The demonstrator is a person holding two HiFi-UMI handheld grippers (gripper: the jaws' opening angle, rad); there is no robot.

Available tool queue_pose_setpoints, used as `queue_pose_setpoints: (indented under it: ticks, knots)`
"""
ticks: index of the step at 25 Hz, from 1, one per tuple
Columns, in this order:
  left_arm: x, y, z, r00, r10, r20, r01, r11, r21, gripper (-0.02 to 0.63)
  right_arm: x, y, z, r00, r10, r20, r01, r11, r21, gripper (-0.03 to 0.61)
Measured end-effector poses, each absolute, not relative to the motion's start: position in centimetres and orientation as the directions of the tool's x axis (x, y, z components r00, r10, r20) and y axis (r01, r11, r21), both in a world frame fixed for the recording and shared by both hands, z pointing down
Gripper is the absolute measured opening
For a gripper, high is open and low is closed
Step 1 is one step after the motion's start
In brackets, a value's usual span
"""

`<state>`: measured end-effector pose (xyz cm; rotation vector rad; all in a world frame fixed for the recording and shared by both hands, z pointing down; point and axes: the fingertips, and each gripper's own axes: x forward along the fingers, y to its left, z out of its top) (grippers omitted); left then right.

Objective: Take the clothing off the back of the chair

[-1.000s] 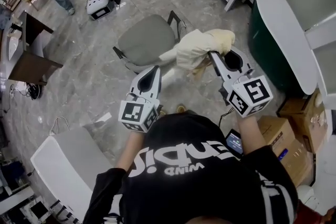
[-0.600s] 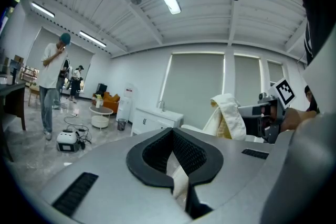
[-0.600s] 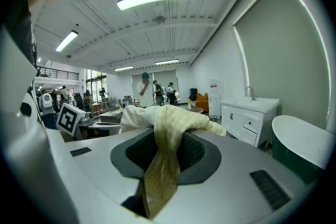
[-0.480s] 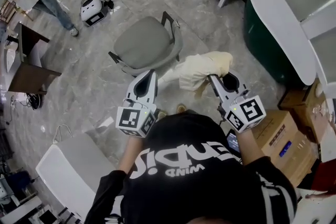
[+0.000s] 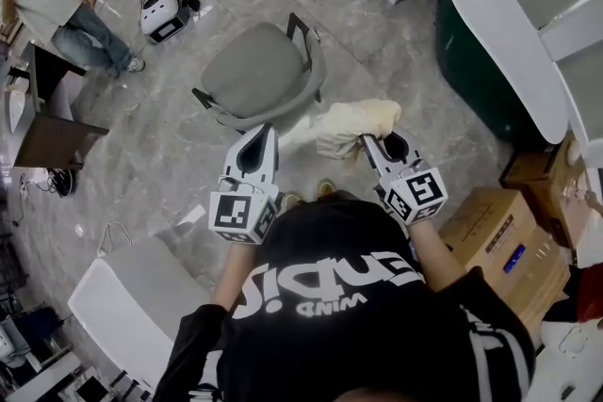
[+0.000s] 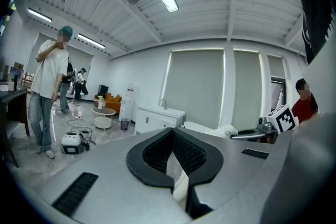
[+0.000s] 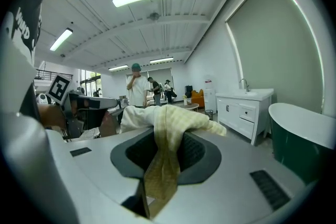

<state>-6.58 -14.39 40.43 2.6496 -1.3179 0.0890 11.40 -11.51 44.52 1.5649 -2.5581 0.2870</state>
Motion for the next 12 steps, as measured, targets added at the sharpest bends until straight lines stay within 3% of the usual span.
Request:
queue_pose_setpoints:
  ticks: [12]
  knots:
    - [-7.09, -14.11, 41.03, 0.598, -0.787, 0.151, -0.802, -0.583, 0.131, 0.014, 11.46, -12.09, 45.31, -0.434, -0.873, 0.221, -0.901, 0.419, -0.115, 0.103]
